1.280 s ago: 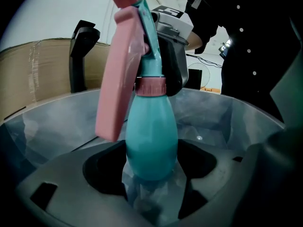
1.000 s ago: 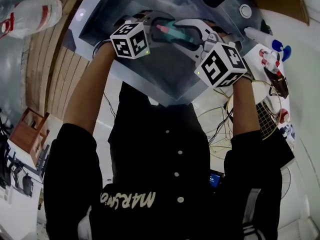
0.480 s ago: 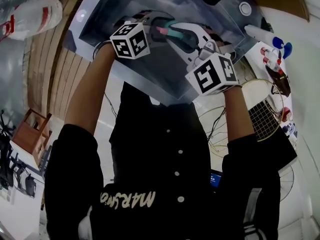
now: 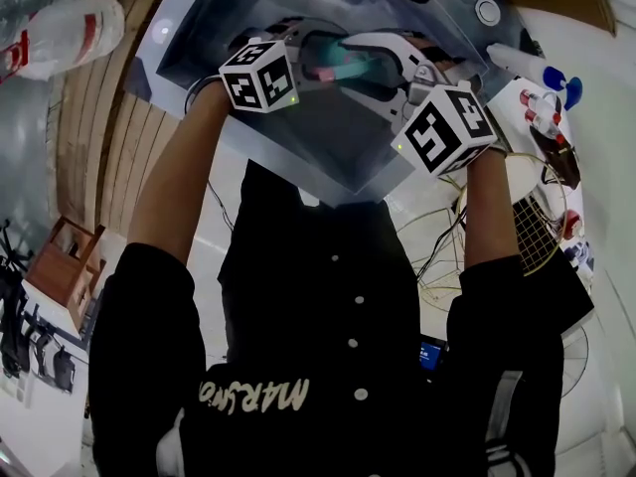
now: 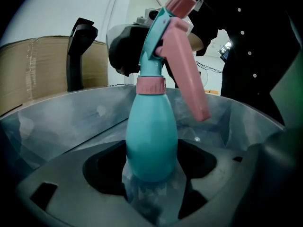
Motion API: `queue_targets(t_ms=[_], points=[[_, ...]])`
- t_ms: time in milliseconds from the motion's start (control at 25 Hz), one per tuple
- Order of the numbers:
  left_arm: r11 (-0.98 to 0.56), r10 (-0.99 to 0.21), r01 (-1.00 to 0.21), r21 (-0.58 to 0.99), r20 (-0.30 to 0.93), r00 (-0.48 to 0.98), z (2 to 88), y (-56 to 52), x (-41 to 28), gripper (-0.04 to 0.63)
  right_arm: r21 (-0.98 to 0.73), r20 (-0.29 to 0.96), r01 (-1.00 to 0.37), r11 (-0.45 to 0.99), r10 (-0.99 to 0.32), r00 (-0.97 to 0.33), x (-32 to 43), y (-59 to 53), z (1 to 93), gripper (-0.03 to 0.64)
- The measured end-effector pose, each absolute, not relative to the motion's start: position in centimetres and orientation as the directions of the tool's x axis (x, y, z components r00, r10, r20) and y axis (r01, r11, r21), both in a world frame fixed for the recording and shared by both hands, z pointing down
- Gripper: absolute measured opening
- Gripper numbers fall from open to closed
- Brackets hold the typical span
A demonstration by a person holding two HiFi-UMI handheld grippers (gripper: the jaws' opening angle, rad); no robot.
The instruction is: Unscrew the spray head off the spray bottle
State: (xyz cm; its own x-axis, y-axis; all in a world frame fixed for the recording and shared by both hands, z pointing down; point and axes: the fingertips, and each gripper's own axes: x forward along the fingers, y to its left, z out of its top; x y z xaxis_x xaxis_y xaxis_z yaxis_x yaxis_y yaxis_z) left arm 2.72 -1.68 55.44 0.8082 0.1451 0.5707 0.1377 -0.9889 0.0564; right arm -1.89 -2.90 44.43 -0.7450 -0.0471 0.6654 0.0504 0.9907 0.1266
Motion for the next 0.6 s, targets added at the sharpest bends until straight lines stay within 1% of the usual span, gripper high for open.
queue_targets(t_ms=[120,200,280,360,440,520,600], points=[[-0.990,0.135,0.126,0.057,0.577,0.805,55.5,-1.6,2.7,0.354,0.044,0.630,-0.153,0.987,-0.146,-0.763,-0.3,-2.8,42.8,0.272],[-0.992,0.123,0.110,0.058,0.581,0.805,55.5,-1.6,2.8,0.354,-0.008,0.597,-0.319,0.948,-0.252,-0.762,0.6,-2.8,41.3,0.285],[-0.995,0.104,0.087,0.058,0.582,0.806,55.5,-1.6,2.8,0.354,-0.086,0.520,-0.504,0.859,-0.393,-0.759,0.6,-2.9,39.8,0.311],[-0.996,0.084,0.063,0.056,0.581,0.809,55.5,-1.6,2.9,0.354,-0.219,0.465,-0.656,0.723,-0.513,-0.721,0.4,-2.8,39.0,0.318],[-0.997,0.071,0.048,0.055,0.580,0.812,55.5,-1.7,3.0,0.354,-0.292,0.496,-0.755,0.587,-0.582,-0.645,0.7,-2.3,39.4,0.335],[-0.998,0.065,0.041,0.053,0.578,0.813,55.6,-1.6,3.0,0.354,-0.291,0.543,-0.833,0.470,-0.636,-0.548,1.2,-2.3,40.2,0.380],[-0.998,0.062,0.039,0.052,0.578,0.814,55.7,-1.6,3.0,0.354,-0.275,0.573,-0.875,0.399,-0.662,-0.482,1.0,-2.4,40.9,0.392]])
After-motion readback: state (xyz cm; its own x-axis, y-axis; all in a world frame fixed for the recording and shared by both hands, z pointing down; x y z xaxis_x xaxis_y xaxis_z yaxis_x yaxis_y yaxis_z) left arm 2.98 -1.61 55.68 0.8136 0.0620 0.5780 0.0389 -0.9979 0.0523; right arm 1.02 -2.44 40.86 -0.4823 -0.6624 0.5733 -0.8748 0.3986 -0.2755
